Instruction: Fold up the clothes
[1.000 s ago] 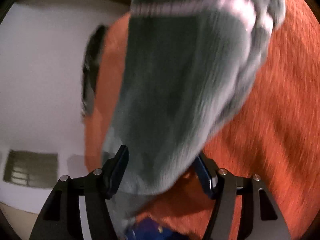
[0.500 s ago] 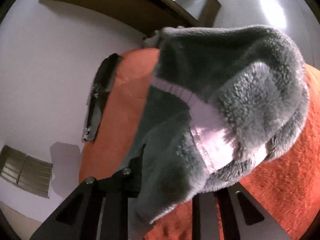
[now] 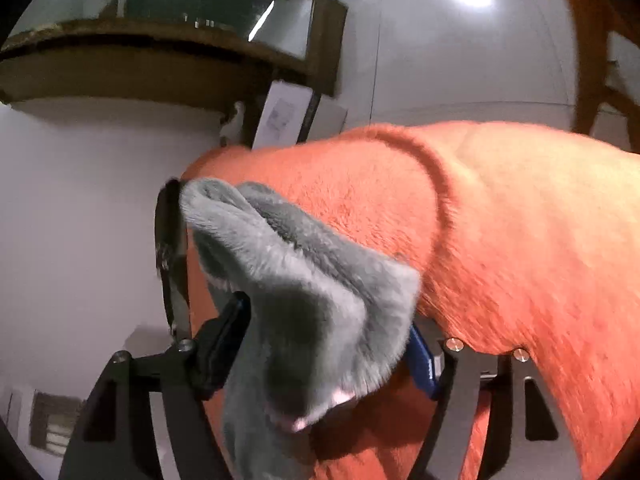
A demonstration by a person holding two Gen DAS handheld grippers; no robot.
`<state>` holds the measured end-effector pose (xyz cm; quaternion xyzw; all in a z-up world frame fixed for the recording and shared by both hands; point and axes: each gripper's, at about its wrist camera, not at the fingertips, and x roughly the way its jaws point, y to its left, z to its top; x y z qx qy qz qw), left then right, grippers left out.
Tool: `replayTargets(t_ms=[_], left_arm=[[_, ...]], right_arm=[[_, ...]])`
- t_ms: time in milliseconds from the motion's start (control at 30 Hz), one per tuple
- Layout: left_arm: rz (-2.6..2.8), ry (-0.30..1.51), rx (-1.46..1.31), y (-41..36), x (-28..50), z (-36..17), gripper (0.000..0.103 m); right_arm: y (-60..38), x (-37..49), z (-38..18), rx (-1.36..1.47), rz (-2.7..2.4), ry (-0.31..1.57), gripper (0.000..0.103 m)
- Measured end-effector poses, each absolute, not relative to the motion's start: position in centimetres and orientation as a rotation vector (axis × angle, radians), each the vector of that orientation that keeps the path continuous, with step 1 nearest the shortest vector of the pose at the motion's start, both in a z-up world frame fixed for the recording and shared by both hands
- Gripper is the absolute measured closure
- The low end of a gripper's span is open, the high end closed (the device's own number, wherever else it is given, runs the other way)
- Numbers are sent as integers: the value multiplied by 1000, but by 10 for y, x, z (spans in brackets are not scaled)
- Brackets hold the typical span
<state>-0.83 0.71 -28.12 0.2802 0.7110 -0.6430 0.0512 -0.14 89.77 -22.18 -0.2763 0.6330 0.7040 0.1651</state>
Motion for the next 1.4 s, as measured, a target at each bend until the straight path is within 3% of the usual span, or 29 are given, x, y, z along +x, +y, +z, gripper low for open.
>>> replayTargets(t_ms=[33, 67, 100, 200, 400, 533, 733, 933, 1033, 1133, 1267, 1333, 1400], left_arm=[[-1954, 2167, 850, 6, -8, -281, 59], [-1951, 2172, 847, 5, -8, -282, 59], [-1946, 2177, 843, 4, -7, -282, 59], [-1931, 2187, 837, 0, -6, -283, 59], [-1975, 2035, 874, -13, -9, -265, 59], [-2015, 1885, 902, -24, -9, -249, 59], [-2082, 1729, 885, -39, -5, -208, 59], [-2161, 1735, 853, -67, -37, -184, 59], [-2124, 1753, 867, -63, -48, -192, 59], [-2076, 1804, 888, -45, -69, -203, 59], [-2089, 1795, 925, -29, -82, -202, 59], [-2101, 1793, 929, -40, -37, -206, 59], [-2114, 1791, 937, -47, -4, -207, 59]], right_arm=[[897, -13, -222, -791, 2017, 1798, 32], [898, -17, -221, -775, 2028, 1792, 41], [898, -18, -217, -763, 2044, 1766, 67], [893, -29, -199, -762, 2116, 1621, 76], [890, -41, -139, -751, 2263, 1291, 80], [900, -49, -136, -863, 2219, 1307, 80], [842, -66, -66, -739, 2483, 1174, 80], [668, -97, 20, -774, 2941, 819, 80], [561, -112, 5, -1004, 3079, 812, 80], [453, -120, -41, -1282, 3137, 556, 80], [332, -119, -119, -1653, 3048, -52, 70], [307, -108, -134, -1707, 3026, -177, 59], [310, -106, -128, -1750, 3063, -109, 23]])
